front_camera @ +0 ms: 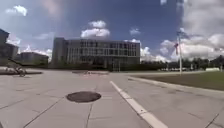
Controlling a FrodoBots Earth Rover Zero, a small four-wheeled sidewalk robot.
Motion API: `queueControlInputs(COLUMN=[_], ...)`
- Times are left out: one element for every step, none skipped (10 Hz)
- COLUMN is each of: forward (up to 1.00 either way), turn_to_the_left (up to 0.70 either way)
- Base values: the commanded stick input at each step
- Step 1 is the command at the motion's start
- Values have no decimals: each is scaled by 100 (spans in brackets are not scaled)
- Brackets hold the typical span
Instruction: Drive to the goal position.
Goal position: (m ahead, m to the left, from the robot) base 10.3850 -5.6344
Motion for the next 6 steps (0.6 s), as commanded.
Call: queueControlInputs(forward=[100, 100, 100, 100, 100, 100], turn_to_the_left=[-2, 0, 0, 0, 0, 0])
